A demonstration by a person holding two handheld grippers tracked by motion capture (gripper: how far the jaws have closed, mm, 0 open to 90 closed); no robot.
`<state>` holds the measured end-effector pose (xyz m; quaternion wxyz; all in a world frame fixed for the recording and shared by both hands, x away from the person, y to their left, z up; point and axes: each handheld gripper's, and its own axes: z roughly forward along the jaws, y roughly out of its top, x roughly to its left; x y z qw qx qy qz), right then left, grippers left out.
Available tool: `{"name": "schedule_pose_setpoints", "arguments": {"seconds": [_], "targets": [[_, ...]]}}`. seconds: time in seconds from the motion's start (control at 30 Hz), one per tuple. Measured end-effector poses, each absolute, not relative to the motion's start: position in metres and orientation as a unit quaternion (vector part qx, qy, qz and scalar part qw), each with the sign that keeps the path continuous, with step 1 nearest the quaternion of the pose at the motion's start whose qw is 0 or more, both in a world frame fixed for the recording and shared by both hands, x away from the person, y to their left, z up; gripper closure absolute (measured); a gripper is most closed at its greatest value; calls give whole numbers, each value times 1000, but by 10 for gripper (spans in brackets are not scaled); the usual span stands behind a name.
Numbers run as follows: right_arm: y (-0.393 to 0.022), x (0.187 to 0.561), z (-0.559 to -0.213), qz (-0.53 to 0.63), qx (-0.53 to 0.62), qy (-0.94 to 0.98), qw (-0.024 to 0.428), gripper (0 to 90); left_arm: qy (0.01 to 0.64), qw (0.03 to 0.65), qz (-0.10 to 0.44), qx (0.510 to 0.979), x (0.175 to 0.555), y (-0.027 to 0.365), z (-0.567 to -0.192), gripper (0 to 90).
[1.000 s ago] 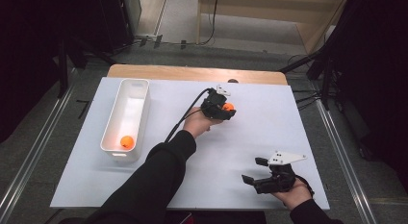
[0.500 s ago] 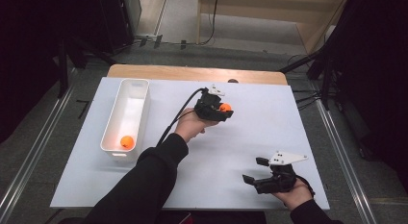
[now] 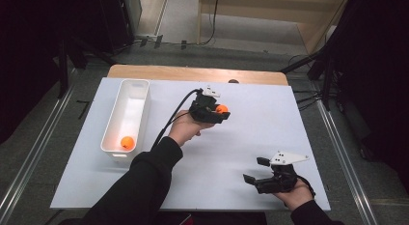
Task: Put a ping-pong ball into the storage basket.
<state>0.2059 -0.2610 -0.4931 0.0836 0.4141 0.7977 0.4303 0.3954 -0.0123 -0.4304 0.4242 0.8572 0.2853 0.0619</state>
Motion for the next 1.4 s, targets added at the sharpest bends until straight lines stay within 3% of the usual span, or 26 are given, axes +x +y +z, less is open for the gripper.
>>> {"name": "schedule_pose_setpoints", "arguments": {"seconds": [1.4], "targets": [[-265, 209, -495, 424, 430, 792, 86, 123, 287, 434, 62, 852, 366, 37, -434, 504]]}}
